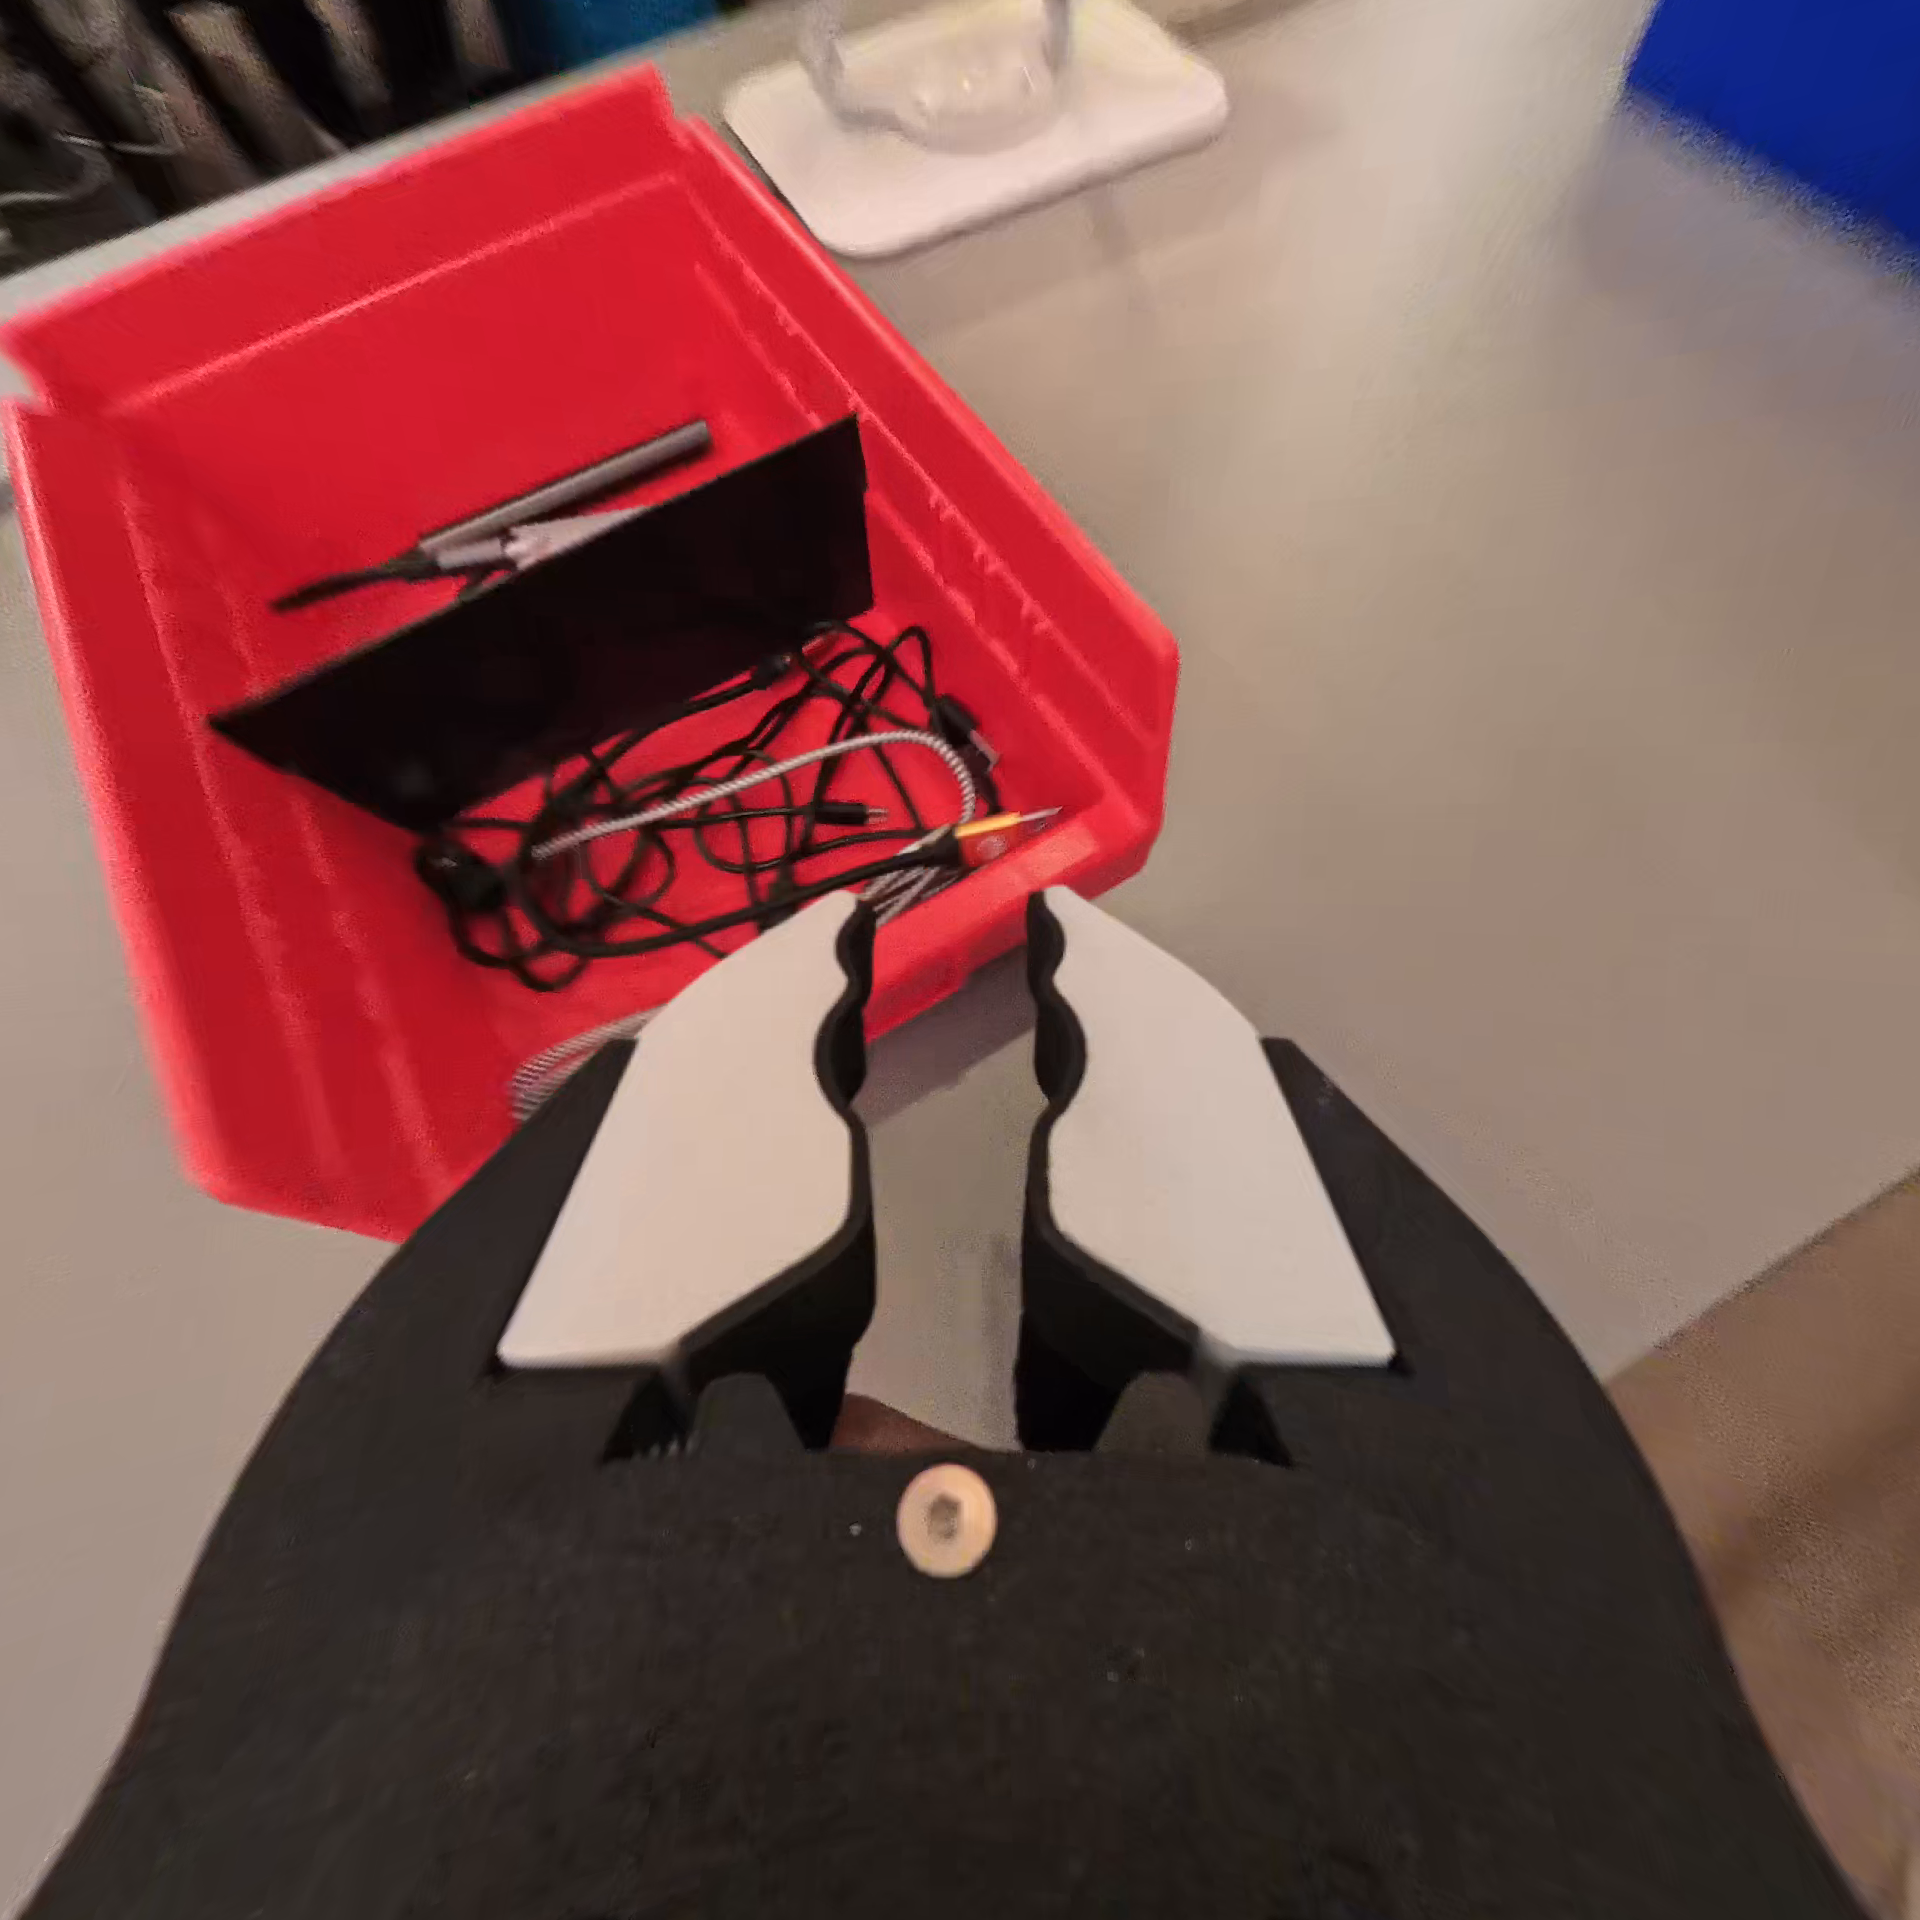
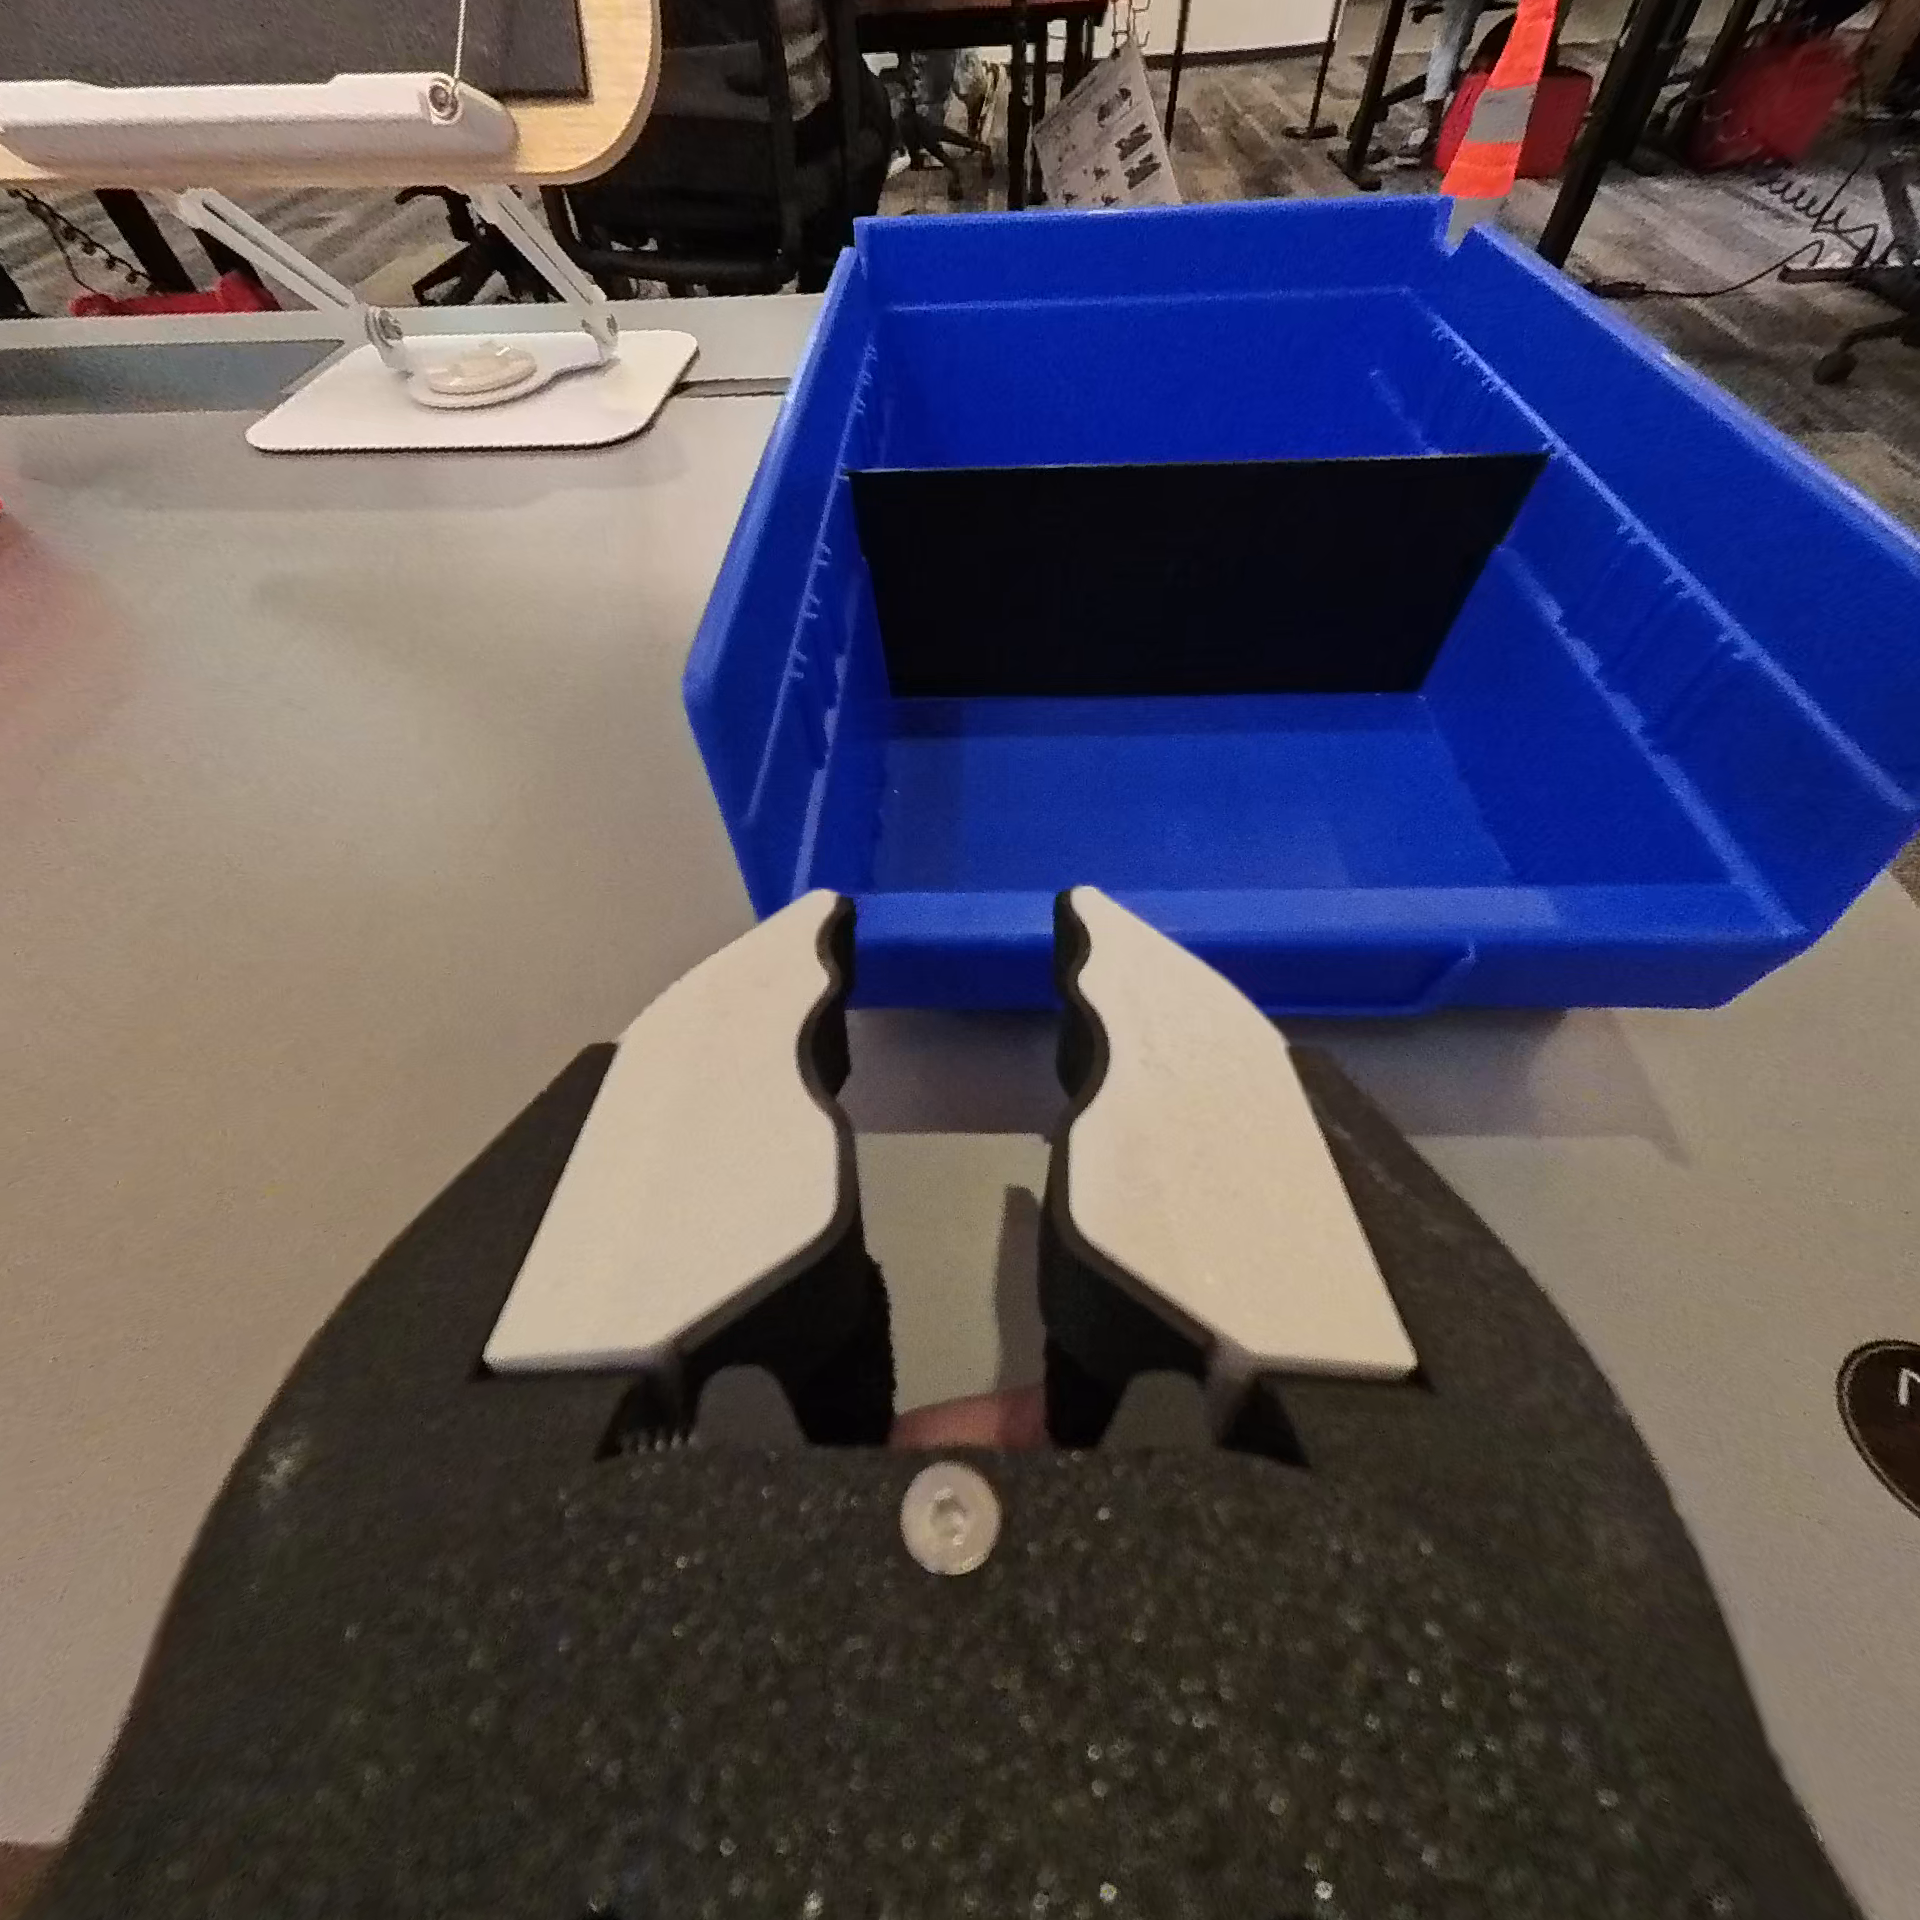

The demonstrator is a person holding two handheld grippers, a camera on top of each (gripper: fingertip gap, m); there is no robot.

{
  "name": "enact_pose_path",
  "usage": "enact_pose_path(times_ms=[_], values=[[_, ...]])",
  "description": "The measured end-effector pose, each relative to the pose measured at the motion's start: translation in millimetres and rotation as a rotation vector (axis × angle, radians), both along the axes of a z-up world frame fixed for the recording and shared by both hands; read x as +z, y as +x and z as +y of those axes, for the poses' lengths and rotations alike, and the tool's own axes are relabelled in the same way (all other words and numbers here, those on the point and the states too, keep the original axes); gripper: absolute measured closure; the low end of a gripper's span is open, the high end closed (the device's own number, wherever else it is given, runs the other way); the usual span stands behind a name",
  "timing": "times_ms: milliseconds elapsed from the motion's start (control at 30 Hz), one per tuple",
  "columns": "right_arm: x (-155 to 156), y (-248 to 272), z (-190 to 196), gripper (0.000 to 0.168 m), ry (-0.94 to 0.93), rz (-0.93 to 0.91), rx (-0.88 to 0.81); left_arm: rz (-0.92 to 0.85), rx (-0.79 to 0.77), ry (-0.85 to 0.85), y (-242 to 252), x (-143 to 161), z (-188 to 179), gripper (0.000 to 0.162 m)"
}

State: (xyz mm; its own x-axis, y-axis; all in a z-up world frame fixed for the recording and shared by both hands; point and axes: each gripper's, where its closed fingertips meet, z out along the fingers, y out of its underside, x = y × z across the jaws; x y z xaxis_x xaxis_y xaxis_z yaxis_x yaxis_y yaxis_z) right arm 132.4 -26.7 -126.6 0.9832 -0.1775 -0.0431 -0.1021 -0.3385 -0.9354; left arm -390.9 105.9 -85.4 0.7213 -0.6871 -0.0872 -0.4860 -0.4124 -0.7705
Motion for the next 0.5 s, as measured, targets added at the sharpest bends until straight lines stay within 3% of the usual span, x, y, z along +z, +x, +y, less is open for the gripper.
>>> enact_pose_path(times_ms=[67, 200, 333, 500], values=[[0.3, -3.6, 0.4, 0.133, 0.009, 0.029, 0.014, 0.223, -0.11, -0.063, -19.3, -2.0, 17.1, 0.129], [-0.4, -9.3, 1.0, 0.133, 0.009, 0.071, 0.032, 0.567, -0.157, -0.217, -57.8, -26.0, 66.9, 0.13], [-0.8, -11.8, -0.4, 0.133, 0.007, 0.084, 0.038, 0.664, -0.195, -0.345, -56.1, -47.5, 94.8, 0.13], [-2.9, -9.2, -4.6, 0.133, 0.003, 0.099, 0.034, 0.688, -0.241, -0.418, -44.1, -69.3, 96.2, 0.137]])
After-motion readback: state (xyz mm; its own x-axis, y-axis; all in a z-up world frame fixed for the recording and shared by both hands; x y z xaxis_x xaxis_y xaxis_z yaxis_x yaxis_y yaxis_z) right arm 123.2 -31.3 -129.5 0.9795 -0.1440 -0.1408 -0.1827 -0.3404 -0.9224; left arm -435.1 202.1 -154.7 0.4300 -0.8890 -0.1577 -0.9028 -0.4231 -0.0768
